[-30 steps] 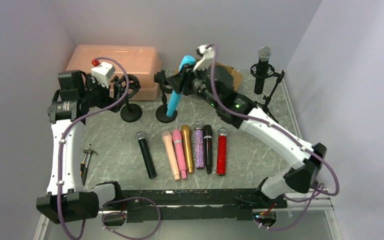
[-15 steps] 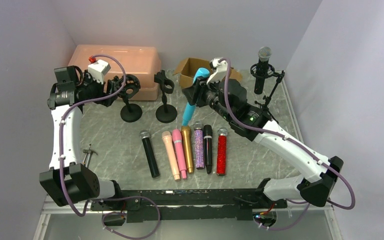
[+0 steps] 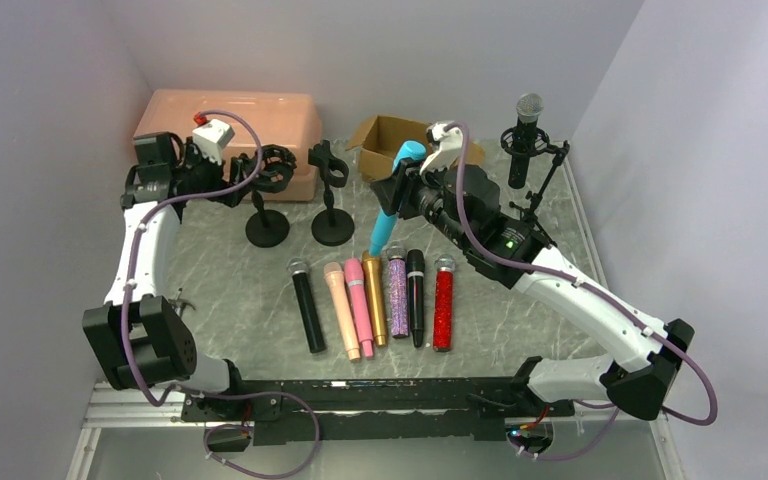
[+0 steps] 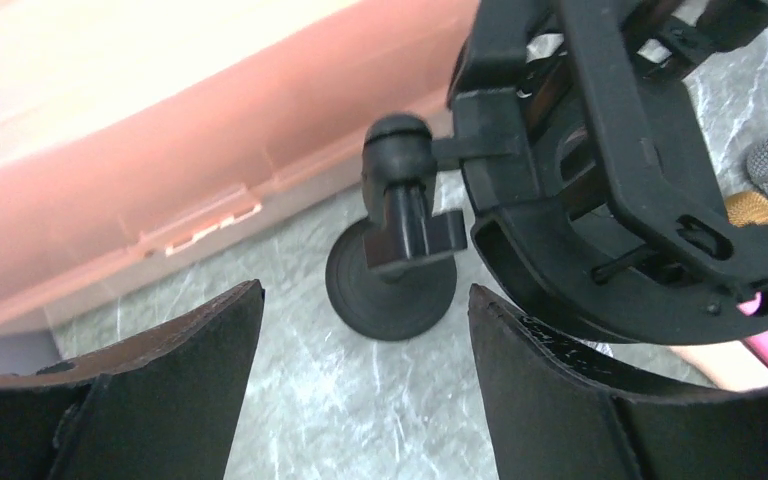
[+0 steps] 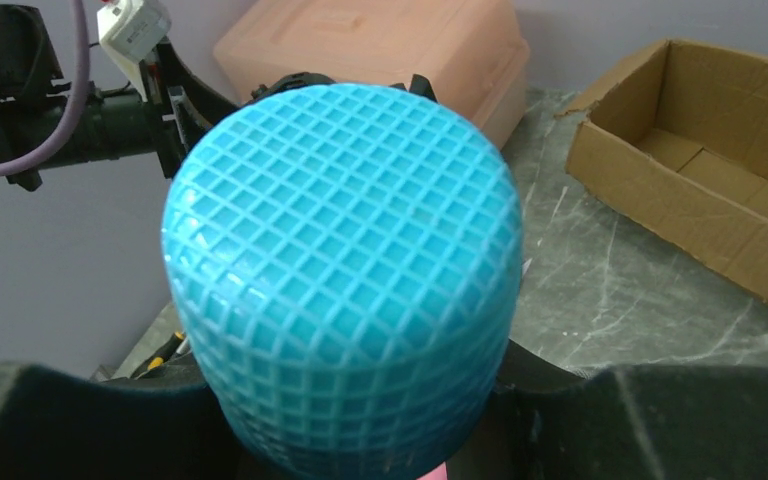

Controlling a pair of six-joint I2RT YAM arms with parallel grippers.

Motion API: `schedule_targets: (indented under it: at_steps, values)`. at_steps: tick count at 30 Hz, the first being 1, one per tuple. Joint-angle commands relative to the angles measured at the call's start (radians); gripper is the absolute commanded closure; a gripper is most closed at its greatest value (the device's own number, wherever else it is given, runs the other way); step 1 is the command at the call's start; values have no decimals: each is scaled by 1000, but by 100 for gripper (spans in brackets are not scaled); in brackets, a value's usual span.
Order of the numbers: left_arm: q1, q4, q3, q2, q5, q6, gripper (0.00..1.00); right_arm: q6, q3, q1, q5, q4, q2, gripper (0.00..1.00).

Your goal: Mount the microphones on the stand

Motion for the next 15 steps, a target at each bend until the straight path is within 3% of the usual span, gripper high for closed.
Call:
schedule_targets:
  at_steps: [1, 5, 11, 15]
  values:
    - [-63, 157, -61, -42, 7, -39, 21, 2, -20, -1, 29, 44, -45, 100]
    - [-106, 232, -133, -104, -14, -76, 25, -4, -18, -1, 34, 38, -41, 100]
    - [-109, 235, -184, -181, -38, -157, 38, -3, -34, -1, 32, 49, -45, 100]
    - [-109, 240, -228, -243, -76, -178, 41, 0, -41, -1, 29, 55, -45, 100]
